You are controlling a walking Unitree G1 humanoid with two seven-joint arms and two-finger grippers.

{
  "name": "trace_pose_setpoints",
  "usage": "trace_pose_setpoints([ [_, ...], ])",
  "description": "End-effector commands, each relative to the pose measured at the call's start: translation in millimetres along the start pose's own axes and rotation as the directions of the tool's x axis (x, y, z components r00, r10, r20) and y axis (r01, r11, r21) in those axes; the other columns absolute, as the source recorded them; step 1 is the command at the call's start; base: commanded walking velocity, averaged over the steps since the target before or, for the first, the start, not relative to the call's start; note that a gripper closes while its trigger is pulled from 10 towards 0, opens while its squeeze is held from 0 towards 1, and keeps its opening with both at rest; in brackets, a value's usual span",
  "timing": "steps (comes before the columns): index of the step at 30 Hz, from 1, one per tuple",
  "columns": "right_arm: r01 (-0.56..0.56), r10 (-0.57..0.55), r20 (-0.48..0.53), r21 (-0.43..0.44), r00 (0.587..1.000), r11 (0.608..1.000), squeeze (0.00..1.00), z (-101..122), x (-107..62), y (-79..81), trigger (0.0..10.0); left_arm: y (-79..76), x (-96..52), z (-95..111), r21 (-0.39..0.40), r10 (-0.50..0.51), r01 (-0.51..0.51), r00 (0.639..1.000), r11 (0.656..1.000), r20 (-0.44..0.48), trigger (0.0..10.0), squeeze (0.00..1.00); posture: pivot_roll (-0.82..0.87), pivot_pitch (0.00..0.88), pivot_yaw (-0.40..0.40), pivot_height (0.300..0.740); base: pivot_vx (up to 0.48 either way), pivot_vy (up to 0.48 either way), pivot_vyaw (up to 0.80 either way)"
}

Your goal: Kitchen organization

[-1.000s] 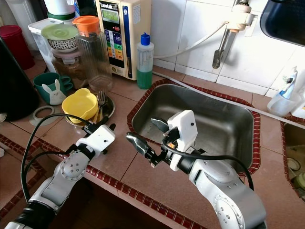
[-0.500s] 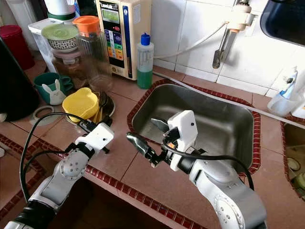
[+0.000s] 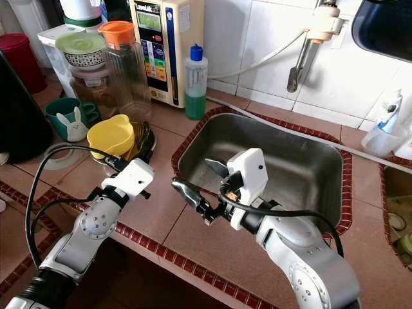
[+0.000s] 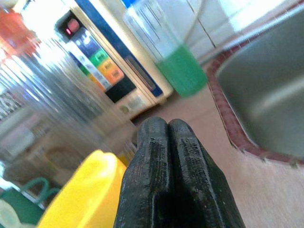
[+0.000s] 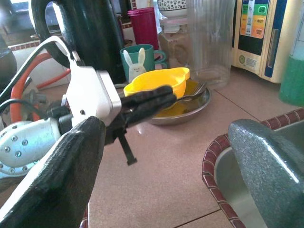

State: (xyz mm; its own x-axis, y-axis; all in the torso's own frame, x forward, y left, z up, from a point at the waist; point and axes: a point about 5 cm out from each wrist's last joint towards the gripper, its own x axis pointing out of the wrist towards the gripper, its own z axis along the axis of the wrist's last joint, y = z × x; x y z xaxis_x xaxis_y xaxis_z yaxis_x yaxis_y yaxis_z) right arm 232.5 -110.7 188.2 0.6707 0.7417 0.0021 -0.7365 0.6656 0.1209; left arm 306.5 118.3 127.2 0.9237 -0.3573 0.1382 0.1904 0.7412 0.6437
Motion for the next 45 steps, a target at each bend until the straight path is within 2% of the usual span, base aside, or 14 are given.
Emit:
trace_pose_setpoints([
  [1,-0.005,0.005,-0.003,-0.008,1.0,1.0,0.0,0,0.4,-0.5,10.0,7.1,5.3,14,0.014,0.027,-0.028,0.998,1.0,0.062,0.0,0.0,0.08,0.029,0.005,0.74,0.0,0.0,0.0],
  [16,-0.004,0.004,-0.006,-0.007,1.0,1.0,0.0,-1,0.2,-0.5,10.0,9.4,8.1,32,0.004,0.033,-0.034,0.99,0.999,0.138,0.0,0.0,0.07,0.032,0.001,0.74,0.0,0.0,0.0],
  [22,0.015,-0.015,-0.001,-0.008,1.0,1.0,0.0,-1,0.7,-4.2,10.0,18.4,23.0,55,-0.206,0.037,0.003,0.981,0.979,0.19,1.6,0.0,0.08,0.033,-0.005,0.74,0.0,0.0,0.0],
  [28,0.119,-0.119,0.012,-0.039,0.993,0.992,0.0,-1,1.5,-20.0,10.0,36.2,45.1,69,-0.476,0.069,0.024,0.982,0.879,0.177,0.5,0.0,0.08,0.032,-0.008,0.74,0.0,0.0,0.0],
  [31,0.157,-0.156,0.013,-0.041,0.988,0.987,0.0,-1,0.1,-25.5,10.0,38.9,49.2,70,-0.618,0.082,0.028,0.985,0.786,0.149,0.0,0.0,0.08,0.031,-0.008,0.74,0.0,0.0,0.0],
  [33,0.216,-0.215,0.035,-0.007,0.976,0.976,0.0,-1,-0.8,-33.9,10.0,40.8,54.0,73,-0.822,0.073,0.058,0.99,0.566,0.12,0.6,0.0,0.08,0.031,-0.011,0.74,0.0,0.0,0.0],
  [34,0.224,-0.224,0.037,-0.007,0.974,0.975,0.0,-1,-0.7,-35.3,10.0,40.0,54.8,73,-0.86,0.064,0.068,0.991,0.505,0.116,0.6,0.0,0.08,0.031,-0.011,0.74,0.0,0.0,0.0],
  [35,0.224,-0.224,0.037,-0.007,0.974,0.975,0.0,-1,-0.7,-35.3,10.0,40.0,54.8,73,-0.86,0.064,0.068,0.991,0.505,0.116,0.6,0.0,0.08,0.031,-0.011,0.74,0.0,0.0,0.0],
  [38,0.305,-0.303,0.038,-0.068,0.952,0.95,0.0,-2,1.5,-46.0,10.0,36.8,55.2,70,-0.945,0.026,0.096,0.994,0.312,0.11,2.6,0.0,0.09,0.029,-0.015,0.74,0.0,0.0,0.0],
  [40,0.361,-0.358,0.045,-0.074,0.933,0.93,0.0,-3,1.8,-55.6,10.0,31.3,53.8,69,-0.968,-0.012,0.119,0.993,0.222,0.12,7.9,0.0,0.09,0.028,-0.018,0.74,0.0,0.0,0.0],
  [41,0.361,-0.358,0.045,-0.074,0.933,0.93,0.0,-3,1.8,-55.6,10.0,31.3,53.8,69,-0.968,-0.012,0.119,0.993,0.222,0.12,7.9,0.0,0.09,0.028,-0.018,0.74,0.0,0.0,0.0],
  [42,0.382,-0.379,0.044,-0.086,0.924,0.92,0.0,-3,1.2,-60.6,10.0,26.5,52.3,70,-0.976,-0.034,0.131,0.991,0.172,0.127,10.0,0.0,0.09,0.028,-0.017,0.74,0.0,0.0,0.0],
  [43,0.382,-0.379,0.044,-0.086,0.924,0.92,0.0,-3,1.2,-60.6,10.0,26.5,52.3,70,-0.976,-0.034,0.131,0.991,0.172,0.127,10.0,0.0,0.09,0.028,-0.017,0.74,0.0,0.0,0.0],
  [45,0.388,-0.388,0.031,-0.15,0.921,0.909,0.0,-5,0.8,-63.5,10.0,21.6,50.7,73,-0.983,-0.073,0.152,0.987,0.098,0.146,10.0,0.0,0.09,0.029,-0.018,0.74,0.0,0.0,0.0],
])
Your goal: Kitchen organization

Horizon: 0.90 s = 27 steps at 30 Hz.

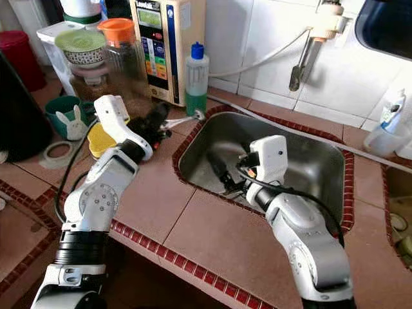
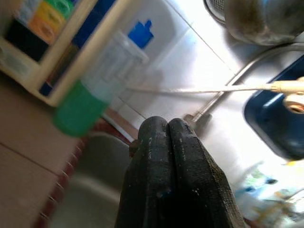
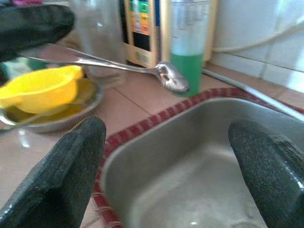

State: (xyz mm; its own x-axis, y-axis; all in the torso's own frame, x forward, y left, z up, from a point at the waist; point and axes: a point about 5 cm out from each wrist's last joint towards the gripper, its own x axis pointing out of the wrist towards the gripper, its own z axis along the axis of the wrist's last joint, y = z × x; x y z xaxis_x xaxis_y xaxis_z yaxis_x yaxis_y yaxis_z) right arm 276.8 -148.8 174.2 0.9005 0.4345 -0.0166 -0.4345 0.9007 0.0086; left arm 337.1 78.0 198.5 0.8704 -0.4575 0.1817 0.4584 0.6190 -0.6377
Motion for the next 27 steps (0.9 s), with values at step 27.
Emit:
trace_pose_setpoints([
  [27,-0.085,0.164,0.079,-0.597,0.983,0.797,0.0,4,42.6,13.5,10.0,-40.7,-10.5,-32,-0.324,-0.16,0.091,0.968,0.942,-0.194,10.0,0.0,0.09,0.033,-0.019,0.74,0.0,0.0,0.0],
])
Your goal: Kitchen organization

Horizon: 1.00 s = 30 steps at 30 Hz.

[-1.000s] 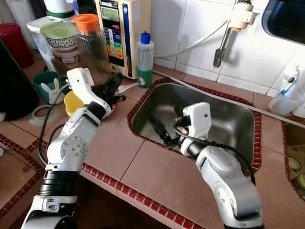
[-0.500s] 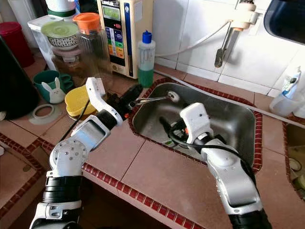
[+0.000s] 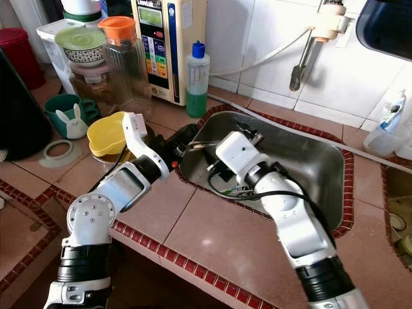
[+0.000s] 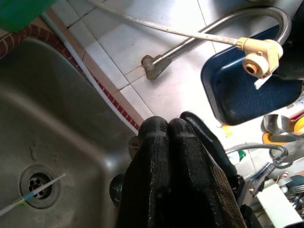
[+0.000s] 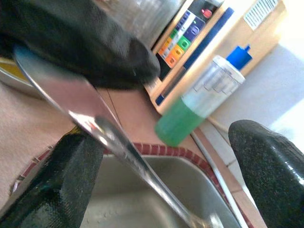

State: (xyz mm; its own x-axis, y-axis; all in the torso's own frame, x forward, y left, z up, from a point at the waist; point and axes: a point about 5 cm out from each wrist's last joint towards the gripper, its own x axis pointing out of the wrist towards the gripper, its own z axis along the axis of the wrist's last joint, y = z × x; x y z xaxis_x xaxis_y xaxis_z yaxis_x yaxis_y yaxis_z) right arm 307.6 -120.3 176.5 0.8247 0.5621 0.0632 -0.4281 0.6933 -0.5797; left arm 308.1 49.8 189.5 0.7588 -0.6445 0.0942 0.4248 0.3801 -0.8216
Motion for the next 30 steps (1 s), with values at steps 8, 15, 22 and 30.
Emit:
trace_pose_setpoints([
  [8,-0.006,0.006,-0.022,-0.023,1.0,1.0,0.0,-8,4.9,2.8,10.0,-16.5,6.3,-2,-0.02,-0.054,0.054,0.999,0.998,0.003,10.0,0.0,0.09,0.03,-0.019,0.74,0.0,0.0,0.0],
  [15,0.07,-0.071,-0.047,-0.03,0.996,0.997,0.0,-13,5.9,-2.3,10.0,-16.8,6.7,3,-0.003,-0.05,0.05,0.998,0.999,0.029,10.0,0.0,0.1,0.015,-0.027,0.74,0.0,0.0,0.0],
  [22,0.064,-0.065,-0.041,-0.027,0.997,0.998,0.0,-15,3.2,6.0,10.0,-21.3,13.3,9,0.0,-0.073,0.073,0.995,0.997,0.063,10.0,0.0,0.09,0.0,-0.03,0.74,0.0,0.0,0.0],
  [30,0.107,-0.107,-0.002,-0.032,0.994,0.994,0.0,-8,7.8,-1.8,10.0,-21.8,19.5,10,0.021,-0.085,0.084,0.995,0.996,0.055,10.0,0.0,0.1,0.0,-0.022,0.74,0.0,0.0,0.0],
])
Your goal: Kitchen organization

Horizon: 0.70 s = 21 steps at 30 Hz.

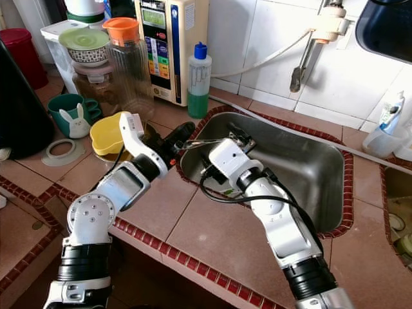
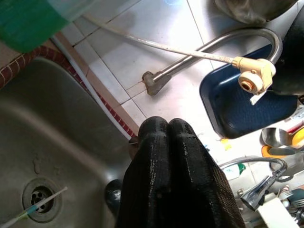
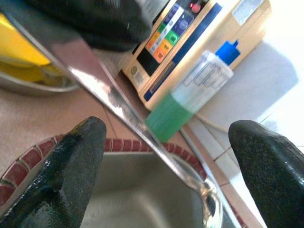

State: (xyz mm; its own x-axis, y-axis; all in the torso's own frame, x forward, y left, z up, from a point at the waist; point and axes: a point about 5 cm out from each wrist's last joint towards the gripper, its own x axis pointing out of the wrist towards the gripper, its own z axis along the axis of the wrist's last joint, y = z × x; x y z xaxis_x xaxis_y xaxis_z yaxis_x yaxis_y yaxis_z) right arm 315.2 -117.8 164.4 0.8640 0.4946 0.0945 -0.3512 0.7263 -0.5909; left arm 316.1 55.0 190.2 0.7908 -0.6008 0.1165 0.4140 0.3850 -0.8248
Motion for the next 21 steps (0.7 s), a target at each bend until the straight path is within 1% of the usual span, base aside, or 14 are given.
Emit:
trace_pose_setpoints([
  [1,0.028,-0.028,0.017,-0.008,0.999,1.0,0.0,2.9,1.7,-7.8,10.0,-26.6,16.9,1.1,0.023,-0.098,0.098,0.995,0.995,-0.001,10.0,0.0,0.1,0.0,-0.022,0.74,0.0,0.0,0.0],
  [7,0.036,-0.037,0.035,0.006,0.999,0.999,0.0,6.8,3.6,-8.4,10.0,-27.8,19.9,1.1,0.017,-0.108,0.108,0.994,0.994,0.005,10.0,0.0,0.09,0.0,-0.022,0.74,0.0,0.0,0.0],
  [8,0.033,-0.033,0.036,0.008,0.999,0.999,0.0,6.9,3.6,-7.9,9.8,-29.4,20.7,0.8,0.015,-0.114,0.114,0.993,0.993,0.005,10.0,0.0,0.09,0.0,-0.021,0.74,0.0,0.0,0.0],
  [9,0.031,-0.032,0.035,0.009,0.999,0.999,0.0,6.7,3.5,-7.4,10.0,-29.8,20.9,0.7,0.014,-0.115,0.115,0.993,0.993,0.005,10.0,0.0,0.09,0.0,-0.021,0.74,0.0,0.0,0.0],
  [11,0.025,-0.026,0.035,0.013,0.999,1.0,0.0,6.0,3.0,-5.9,10.0,-30.4,21.1,0.7,0.016,-0.117,0.117,0.993,0.993,0.005,10.0,0.0,0.09,0.0,-0.019,0.74,0.0,0.0,0.0],
  [12,0.019,-0.019,0.028,0.009,0.999,1.0,0.0,4.3,2.0,-3.6,7.9,-30.4,21.5,0.4,0.009,-0.116,0.116,0.993,0.993,0.002,10.0,0.0,0.09,0.0,-0.018,0.74,0.0,0.0,0.0],
  [13,0.019,-0.019,0.028,0.009,0.999,1.0,0.0,4.3,2.0,-3.6,7.9,-30.4,21.5,0.4,0.009,-0.116,0.116,0.993,0.993,0.002,10.0,0.0,0.09,0.0,-0.018,0.74,0.0,0.0,0.0],
  [14,0.016,-0.017,0.027,0.01,0.999,1.0,0.0,3.8,0.9,-2.0,0.0,-30.2,21.5,0.3,0.009,-0.116,0.116,0.993,0.993,0.002,10.0,0.0,0.09,0.0,-0.016,0.74,0.0,0.0,0.0],
  [21,0.021,-0.021,0.015,0.016,1.0,1.0,0.0,1.0,-3.8,-0.3,0.0,-28.3,21.0,-1.1,0.013,-0.106,0.106,0.994,0.994,-0.004,10.0,0.0,0.08,0.0,-0.012,0.74,0.0,0.0,0.0],
])
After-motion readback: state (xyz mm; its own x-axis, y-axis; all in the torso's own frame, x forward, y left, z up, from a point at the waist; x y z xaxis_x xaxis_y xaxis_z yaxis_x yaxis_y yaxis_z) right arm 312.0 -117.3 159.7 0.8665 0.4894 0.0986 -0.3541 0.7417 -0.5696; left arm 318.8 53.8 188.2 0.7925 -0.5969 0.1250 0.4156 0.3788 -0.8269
